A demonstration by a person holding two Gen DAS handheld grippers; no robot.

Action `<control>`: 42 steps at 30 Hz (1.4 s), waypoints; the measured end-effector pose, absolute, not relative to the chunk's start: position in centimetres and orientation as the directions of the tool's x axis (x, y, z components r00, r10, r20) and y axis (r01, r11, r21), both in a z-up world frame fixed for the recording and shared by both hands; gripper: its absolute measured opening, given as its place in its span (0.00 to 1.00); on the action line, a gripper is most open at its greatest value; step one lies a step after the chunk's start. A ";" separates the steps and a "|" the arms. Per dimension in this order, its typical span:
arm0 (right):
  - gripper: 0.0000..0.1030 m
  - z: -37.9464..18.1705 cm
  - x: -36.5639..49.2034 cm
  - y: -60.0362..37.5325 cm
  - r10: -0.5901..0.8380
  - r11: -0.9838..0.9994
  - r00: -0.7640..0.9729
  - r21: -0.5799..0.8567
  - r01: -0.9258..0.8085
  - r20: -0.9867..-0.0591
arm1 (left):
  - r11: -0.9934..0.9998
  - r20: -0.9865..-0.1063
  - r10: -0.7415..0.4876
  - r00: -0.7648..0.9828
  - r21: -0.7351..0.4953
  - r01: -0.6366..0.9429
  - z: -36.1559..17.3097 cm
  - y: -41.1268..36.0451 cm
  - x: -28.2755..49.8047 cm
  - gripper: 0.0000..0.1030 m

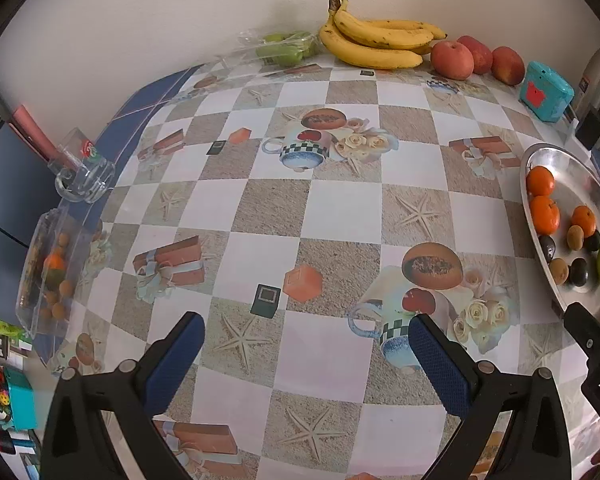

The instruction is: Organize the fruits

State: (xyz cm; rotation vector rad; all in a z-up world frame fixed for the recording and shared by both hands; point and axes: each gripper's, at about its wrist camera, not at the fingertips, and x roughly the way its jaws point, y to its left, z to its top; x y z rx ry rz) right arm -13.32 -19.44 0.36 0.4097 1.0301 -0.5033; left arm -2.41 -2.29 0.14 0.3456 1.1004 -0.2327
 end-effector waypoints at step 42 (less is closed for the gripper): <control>0.81 0.0 -13.0 -19.3 -0.192 0.819 0.410 0.085 0.567 -0.892 | 0.927 -0.907 -0.012 0.421 0.147 0.344 -0.3 -2.1 -2.2 1.00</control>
